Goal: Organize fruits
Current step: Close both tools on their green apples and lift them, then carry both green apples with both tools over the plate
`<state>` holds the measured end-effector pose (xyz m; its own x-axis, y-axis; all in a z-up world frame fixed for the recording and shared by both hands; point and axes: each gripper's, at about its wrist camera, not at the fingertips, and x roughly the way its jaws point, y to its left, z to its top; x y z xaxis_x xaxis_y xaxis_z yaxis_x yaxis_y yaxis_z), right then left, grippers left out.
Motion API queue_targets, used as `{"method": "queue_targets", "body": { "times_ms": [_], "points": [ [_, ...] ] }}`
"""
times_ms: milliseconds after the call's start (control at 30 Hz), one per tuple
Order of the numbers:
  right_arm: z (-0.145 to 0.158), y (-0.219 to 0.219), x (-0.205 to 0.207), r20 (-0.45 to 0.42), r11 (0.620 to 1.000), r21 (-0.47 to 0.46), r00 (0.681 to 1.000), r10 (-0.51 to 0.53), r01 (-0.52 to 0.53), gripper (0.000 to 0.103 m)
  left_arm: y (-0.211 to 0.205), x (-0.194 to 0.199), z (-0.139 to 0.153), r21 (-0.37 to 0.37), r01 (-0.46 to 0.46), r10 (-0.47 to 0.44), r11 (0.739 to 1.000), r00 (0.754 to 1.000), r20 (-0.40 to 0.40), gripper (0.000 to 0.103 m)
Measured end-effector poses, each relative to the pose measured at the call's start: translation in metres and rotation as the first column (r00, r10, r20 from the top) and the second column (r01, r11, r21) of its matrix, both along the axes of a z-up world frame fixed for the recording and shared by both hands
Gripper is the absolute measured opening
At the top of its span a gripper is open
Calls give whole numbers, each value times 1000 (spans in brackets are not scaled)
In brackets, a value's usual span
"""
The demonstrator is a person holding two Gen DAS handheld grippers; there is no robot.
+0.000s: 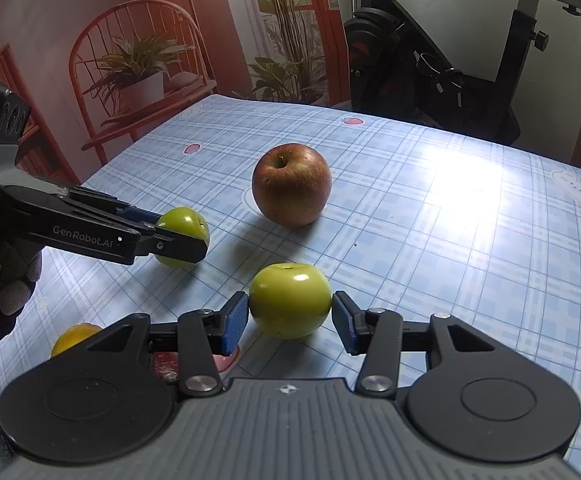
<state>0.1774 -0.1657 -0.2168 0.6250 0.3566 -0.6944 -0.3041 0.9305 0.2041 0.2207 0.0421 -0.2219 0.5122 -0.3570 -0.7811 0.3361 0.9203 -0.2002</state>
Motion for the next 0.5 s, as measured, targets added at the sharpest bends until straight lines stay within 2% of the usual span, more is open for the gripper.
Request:
{"method": "queue_targets", "body": {
  "times_ms": [200, 500],
  "points": [
    [1, 2, -8, 5, 1000, -10, 1000, -2, 2, 48, 5, -12, 13, -5, -1, 1, 1000, 1000, 24, 48],
    [0, 3, 0, 2, 1000, 4, 1000, -22, 22, 49, 8, -21, 12, -23, -16, 17, 1000, 1000, 16, 48]
  ]
}}
